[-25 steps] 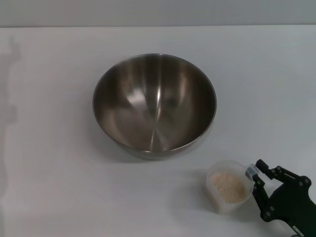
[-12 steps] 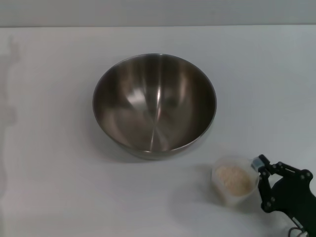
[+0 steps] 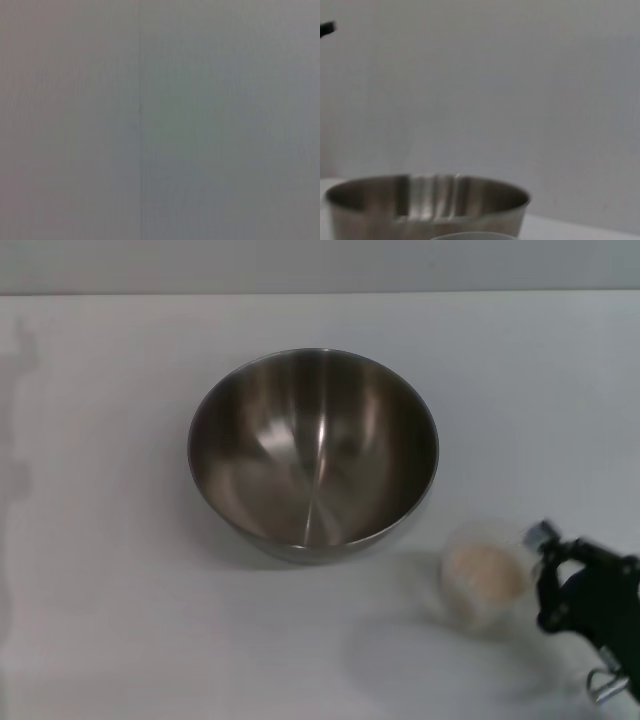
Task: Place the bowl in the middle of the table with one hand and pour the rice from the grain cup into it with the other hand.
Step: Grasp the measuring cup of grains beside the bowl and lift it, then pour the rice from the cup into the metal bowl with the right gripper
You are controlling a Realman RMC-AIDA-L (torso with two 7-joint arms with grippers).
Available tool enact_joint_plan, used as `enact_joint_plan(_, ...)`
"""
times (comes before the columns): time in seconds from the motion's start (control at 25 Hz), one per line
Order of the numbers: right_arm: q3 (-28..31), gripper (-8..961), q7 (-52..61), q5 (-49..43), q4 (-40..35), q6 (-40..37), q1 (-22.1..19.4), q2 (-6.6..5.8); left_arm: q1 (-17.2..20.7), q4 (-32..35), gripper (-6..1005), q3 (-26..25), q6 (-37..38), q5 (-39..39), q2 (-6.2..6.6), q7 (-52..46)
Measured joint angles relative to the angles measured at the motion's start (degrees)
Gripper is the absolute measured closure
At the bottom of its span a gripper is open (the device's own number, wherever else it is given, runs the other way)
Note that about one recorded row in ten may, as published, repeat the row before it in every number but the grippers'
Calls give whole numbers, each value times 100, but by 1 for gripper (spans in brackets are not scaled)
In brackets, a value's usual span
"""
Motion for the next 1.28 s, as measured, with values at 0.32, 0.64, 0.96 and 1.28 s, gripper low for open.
enact_joint_plan(0.32,697,933,-14,911,152,-940,157,0,75,69,546,221,146,0,1,-44)
enact_joint_plan(0.64,850,936,-1358,2264,204,-1238,1410,-6,318,-7,548,916,430,-11,-12,-139)
enact_joint_plan(0.96,666,939,-3062,2142,-282,-562,2874,-48,584,80,549,1351,863,-31,-35,-642)
enact_joint_plan(1.28,372,939,-4684,1116,-414,648,3346,-40,597,207,551,1317,974,-54,-40,-641)
